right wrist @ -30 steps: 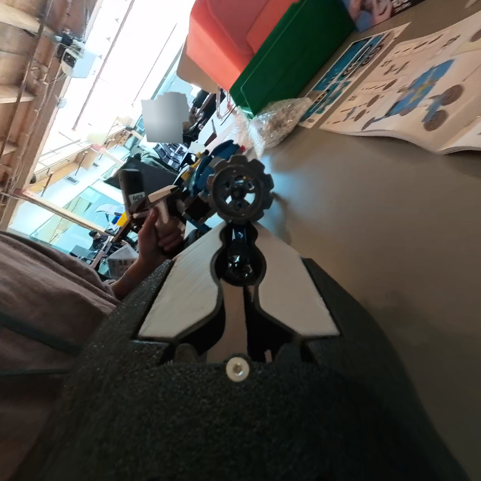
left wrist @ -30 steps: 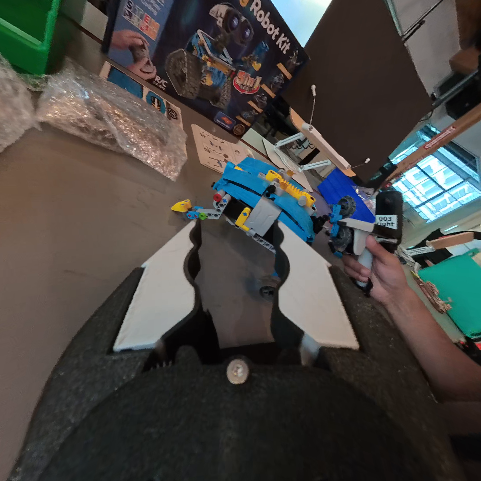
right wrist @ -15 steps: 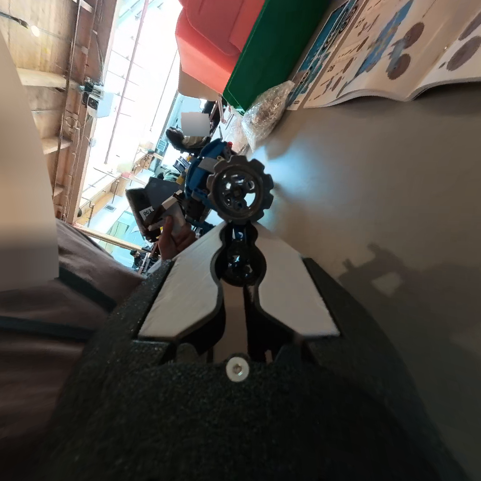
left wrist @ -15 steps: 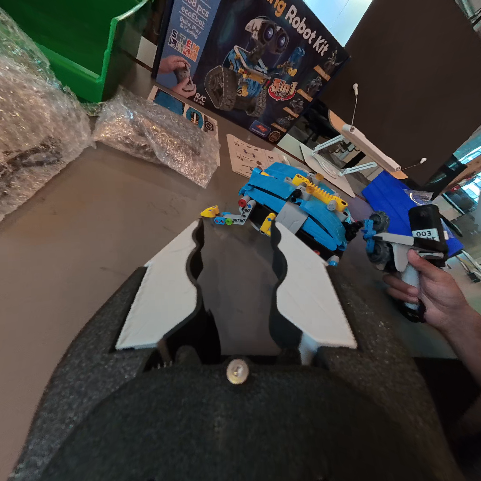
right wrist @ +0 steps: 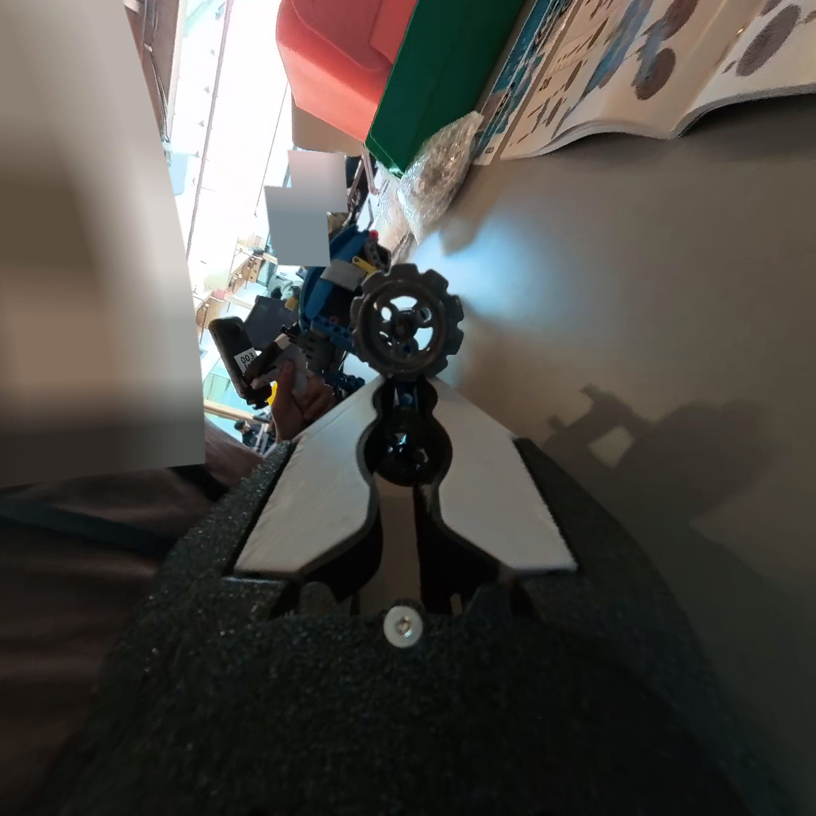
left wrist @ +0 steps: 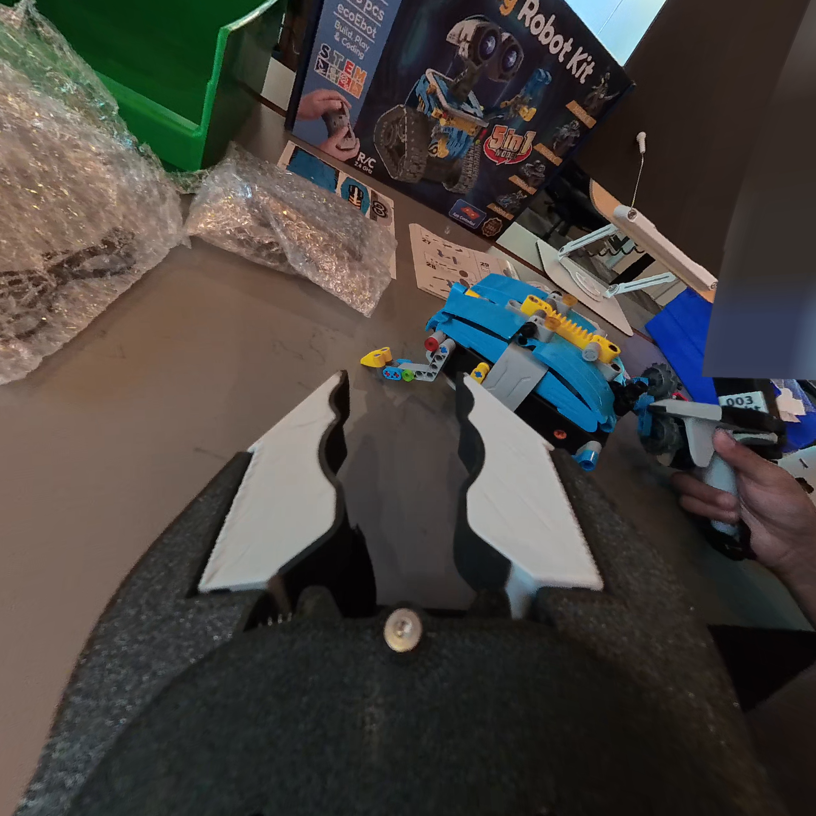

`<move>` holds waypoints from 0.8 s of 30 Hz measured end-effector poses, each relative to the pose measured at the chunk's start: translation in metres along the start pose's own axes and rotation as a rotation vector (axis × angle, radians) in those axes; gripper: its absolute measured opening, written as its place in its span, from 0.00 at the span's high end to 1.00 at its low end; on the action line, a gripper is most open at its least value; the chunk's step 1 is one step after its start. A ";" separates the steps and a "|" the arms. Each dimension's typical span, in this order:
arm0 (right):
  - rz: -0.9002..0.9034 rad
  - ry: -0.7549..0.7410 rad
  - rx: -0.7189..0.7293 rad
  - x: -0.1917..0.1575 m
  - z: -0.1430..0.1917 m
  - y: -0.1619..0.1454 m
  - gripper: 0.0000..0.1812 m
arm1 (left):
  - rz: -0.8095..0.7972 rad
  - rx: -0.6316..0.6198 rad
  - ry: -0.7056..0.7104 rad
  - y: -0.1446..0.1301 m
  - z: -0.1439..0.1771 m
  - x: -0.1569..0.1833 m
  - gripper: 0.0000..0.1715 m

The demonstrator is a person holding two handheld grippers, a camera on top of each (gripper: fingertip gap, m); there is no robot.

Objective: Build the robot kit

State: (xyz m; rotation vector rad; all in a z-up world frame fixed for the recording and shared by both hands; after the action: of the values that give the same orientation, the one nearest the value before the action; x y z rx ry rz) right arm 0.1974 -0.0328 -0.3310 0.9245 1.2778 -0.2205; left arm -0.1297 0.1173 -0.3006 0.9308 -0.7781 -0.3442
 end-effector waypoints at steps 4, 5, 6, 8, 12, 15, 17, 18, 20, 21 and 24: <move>-0.009 -0.014 0.023 0.003 0.002 0.003 0.95 | -0.004 -0.003 -0.004 0.000 -0.001 0.000 0.73; -0.008 -0.016 0.017 0.003 0.001 0.003 0.95 | -0.006 -0.003 -0.003 0.000 -0.001 0.001 0.73; -0.005 -0.018 0.011 0.003 0.000 0.003 0.95 | -0.008 -0.002 -0.002 0.000 -0.001 0.001 0.73; 0.002 -0.022 0.002 0.003 -0.001 0.002 0.95 | -0.013 0.001 0.001 0.000 0.000 0.001 0.73; -0.003 -0.020 -0.004 0.003 -0.003 0.003 0.95 | -0.023 0.007 0.006 0.000 0.000 0.002 0.73; -0.007 -0.021 -0.007 0.004 -0.003 0.003 0.95 | -0.025 0.005 0.006 0.000 0.000 0.002 0.74; -0.008 -0.020 -0.006 0.003 -0.003 0.002 0.95 | -0.025 0.002 0.005 0.000 -0.001 0.003 0.74; -0.008 -0.020 -0.005 0.003 -0.002 0.003 0.95 | -0.026 0.002 0.004 0.000 -0.001 0.003 0.74; -0.011 -0.019 -0.004 0.003 -0.002 0.003 0.95 | -0.027 0.002 0.004 0.000 -0.001 0.003 0.74; -0.013 -0.019 -0.005 0.003 -0.002 0.003 0.95 | -0.027 0.003 0.004 0.000 -0.001 0.003 0.74; -0.011 -0.022 -0.008 0.003 -0.003 0.002 0.95 | -0.027 0.004 0.006 0.000 -0.001 0.003 0.74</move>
State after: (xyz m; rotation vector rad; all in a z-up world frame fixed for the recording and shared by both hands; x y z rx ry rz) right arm 0.1980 -0.0283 -0.3330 0.9057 1.2631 -0.2331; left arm -0.1269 0.1160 -0.2994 0.9460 -0.7617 -0.3635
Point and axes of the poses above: each gripper's, where its closed fingertips meet, z back along the fingers, y out of its top, x = y × z across the jaws, the point moved 6 cm from there along z, back along the fingers, and after that the axes turned 8 degrees about y, right-handed, at the moved point
